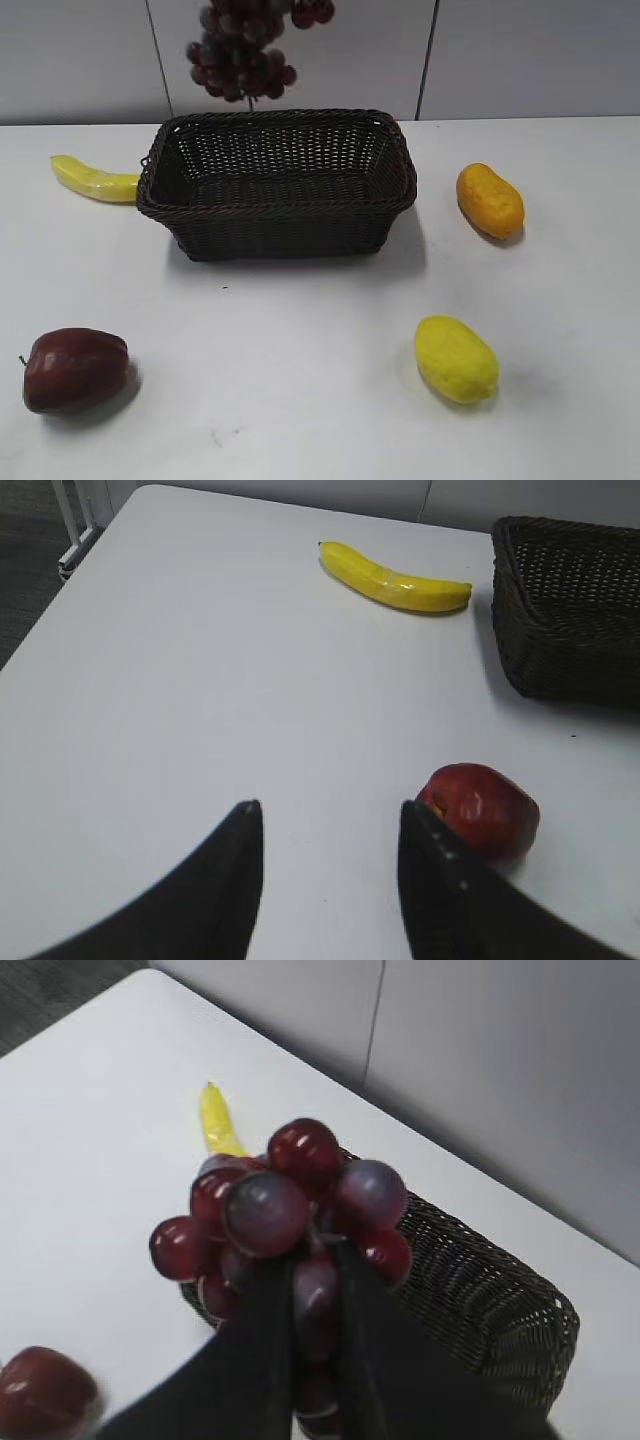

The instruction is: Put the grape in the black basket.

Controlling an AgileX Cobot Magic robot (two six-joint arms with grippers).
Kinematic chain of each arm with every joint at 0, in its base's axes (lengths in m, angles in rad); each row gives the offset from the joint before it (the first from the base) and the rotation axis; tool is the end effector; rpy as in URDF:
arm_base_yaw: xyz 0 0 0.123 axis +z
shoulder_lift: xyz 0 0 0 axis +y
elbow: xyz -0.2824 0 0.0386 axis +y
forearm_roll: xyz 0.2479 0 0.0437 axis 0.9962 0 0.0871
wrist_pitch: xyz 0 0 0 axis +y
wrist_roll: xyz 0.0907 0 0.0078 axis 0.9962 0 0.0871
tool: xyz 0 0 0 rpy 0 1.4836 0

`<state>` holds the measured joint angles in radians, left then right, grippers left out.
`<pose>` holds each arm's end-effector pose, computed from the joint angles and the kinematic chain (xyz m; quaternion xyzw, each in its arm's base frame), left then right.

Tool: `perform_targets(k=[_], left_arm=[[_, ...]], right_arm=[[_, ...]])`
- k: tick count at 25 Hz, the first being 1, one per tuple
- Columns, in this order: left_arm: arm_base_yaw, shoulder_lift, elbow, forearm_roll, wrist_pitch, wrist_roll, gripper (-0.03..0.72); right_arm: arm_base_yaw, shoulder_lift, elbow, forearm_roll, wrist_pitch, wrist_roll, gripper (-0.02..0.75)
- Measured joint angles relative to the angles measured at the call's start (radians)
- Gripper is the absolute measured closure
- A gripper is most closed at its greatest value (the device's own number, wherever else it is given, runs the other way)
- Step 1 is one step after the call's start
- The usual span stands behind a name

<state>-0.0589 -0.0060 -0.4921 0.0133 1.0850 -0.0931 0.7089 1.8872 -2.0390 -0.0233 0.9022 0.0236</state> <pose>-0.0058 0.0014 0.2730 -0.0150 0.8598 -0.0321 0.5093 0.3310 0.2817 0.4039 -0.3043 0.8456 0.1464 0.4134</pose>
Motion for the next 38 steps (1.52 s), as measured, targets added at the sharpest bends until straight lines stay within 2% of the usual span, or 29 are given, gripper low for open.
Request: perform_targets(k=[6,12,16,17,19,22,24,28,35,38], left_arm=[[0.000,0.000,0.000,0.000,0.000,0.000,0.281],[0.000,0.000,0.000,0.000,0.000,0.000,0.282],[0.000,0.000,0.000,0.000,0.000,0.000,0.283],[0.000,0.000,0.000,0.000,0.000,0.000,0.283],[0.000,0.000,0.000,0.000,0.000,0.000,0.283],[0.000,0.000,0.000,0.000,0.000,0.000,0.283],[0.000,0.000,0.000,0.000,0.000,0.000,0.284],[0.000,0.000,0.000,0.000,0.000,0.000,0.294],[0.000,0.000,0.000,0.000,0.000,0.000,0.299],[0.000,0.000,0.000,0.000,0.000,0.000,0.299]], right_arm=[[-0.021,0.183,0.000,-0.032,-0.014,0.000,0.688],[-0.021,0.355,0.000,-0.112,-0.114,0.000,0.689],[-0.021,0.426,-0.001,-0.112,-0.133,0.002,0.687],[-0.021,0.436,0.000,-0.110,-0.133,0.002,0.667],[-0.021,0.441,0.000,-0.100,-0.132,0.003,0.556],[-0.021,0.436,-0.003,-0.087,-0.126,0.005,0.234],[-0.021,0.424,-0.003,-0.081,-0.111,0.012,0.139],[-0.021,0.361,-0.005,-0.080,-0.043,0.035,0.153],[-0.059,0.245,-0.006,-0.081,0.274,0.056,0.164],[-0.092,0.233,0.055,-0.082,0.297,0.065,0.164]])
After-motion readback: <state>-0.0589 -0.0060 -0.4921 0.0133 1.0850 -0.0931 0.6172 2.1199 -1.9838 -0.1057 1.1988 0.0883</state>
